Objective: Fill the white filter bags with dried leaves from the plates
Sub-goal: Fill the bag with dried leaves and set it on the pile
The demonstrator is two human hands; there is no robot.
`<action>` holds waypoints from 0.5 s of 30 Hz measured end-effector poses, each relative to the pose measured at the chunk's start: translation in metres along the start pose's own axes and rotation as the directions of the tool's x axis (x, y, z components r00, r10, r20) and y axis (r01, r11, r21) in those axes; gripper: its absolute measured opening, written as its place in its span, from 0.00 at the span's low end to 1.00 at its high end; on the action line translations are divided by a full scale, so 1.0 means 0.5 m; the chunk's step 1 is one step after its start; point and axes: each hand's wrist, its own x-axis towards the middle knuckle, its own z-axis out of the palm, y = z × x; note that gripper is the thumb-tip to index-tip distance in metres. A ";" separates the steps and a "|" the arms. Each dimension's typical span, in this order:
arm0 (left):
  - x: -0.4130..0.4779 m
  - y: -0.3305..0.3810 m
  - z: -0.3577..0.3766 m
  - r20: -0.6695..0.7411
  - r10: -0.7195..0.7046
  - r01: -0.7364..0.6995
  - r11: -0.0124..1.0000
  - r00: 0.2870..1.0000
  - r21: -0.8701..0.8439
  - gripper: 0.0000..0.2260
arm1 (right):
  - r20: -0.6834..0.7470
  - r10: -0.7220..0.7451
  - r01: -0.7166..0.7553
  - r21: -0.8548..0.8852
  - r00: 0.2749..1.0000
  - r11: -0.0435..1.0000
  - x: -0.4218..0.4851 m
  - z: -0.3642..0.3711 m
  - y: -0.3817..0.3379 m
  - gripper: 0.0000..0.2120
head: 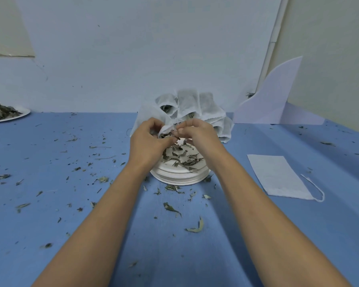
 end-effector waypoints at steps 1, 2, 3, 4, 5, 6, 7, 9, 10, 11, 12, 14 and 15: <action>0.001 0.000 -0.001 0.006 -0.010 0.010 1.000 1.000 -0.015 0.12 | -0.009 -0.004 0.004 -0.016 1.000 1.000 0.002 -0.006 0.001 0.06; 0.001 0.000 -0.002 0.012 -0.014 0.015 1.000 1.000 -0.023 0.11 | -0.049 -0.014 0.013 -0.025 0.999 1.000 0.003 -0.011 0.003 0.05; 0.003 0.001 -0.002 0.020 -0.018 0.018 0.999 1.000 -0.032 0.11 | -0.110 -0.035 0.031 -0.038 0.993 0.999 0.004 -0.015 0.005 0.05; 0.004 0.001 -0.002 0.027 -0.025 0.026 0.999 0.999 -0.044 0.11 | -0.173 -0.074 0.062 -0.075 0.982 0.995 0.005 -0.019 0.008 0.05; 0.006 0.001 -0.004 0.033 -0.035 0.037 0.998 0.999 -0.059 0.11 | -0.209 -0.128 0.102 -0.130 0.970 0.986 0.005 -0.023 0.009 0.05; 0.007 0.001 -0.005 0.038 -0.043 0.046 0.996 0.998 -0.074 0.12 | -0.206 -0.182 0.144 -0.184 0.962 0.972 0.005 -0.026 0.010 0.06; 0.007 0.001 -0.007 0.045 -0.050 0.054 0.994 0.998 -0.092 0.12 | -0.173 -0.223 0.181 -0.227 0.959 0.957 0.006 -0.027 0.009 0.06; 0.005 0.002 -0.010 0.067 -0.063 0.071 0.991 0.996 -0.116 0.12 | -0.094 -0.259 0.222 -0.294 0.961 0.930 0.006 -0.025 0.009 0.07; 0.004 0.003 -0.011 0.074 -0.071 0.079 0.991 0.995 -0.113 0.12 | -0.070 -0.270 0.233 -0.330 0.960 0.915 0.006 -0.021 0.011 0.07; 0.003 0.003 -0.011 0.077 -0.077 0.085 0.991 0.994 -0.104 0.12 | -0.060 -0.280 0.241 -0.360 0.958 0.901 0.006 -0.018 0.013 0.08; 0.003 0.004 -0.013 0.077 -0.081 0.088 0.991 0.994 -0.099 0.12 | -0.061 -0.289 0.246 -0.377 0.955 0.893 0.006 -0.015 0.014 0.08; 0.002 0.006 -0.014 0.081 -0.080 0.088 0.991 0.993 -0.097 0.12 | -0.075 -0.303 0.252 -0.390 0.950 0.886 0.004 -0.014 0.013 0.08; 0.002 0.007 -0.016 0.087 -0.078 0.087 0.992 0.993 -0.095 0.12 | -0.081 -0.314 0.256 -0.408 0.946 0.876 0.004 -0.014 0.012 0.08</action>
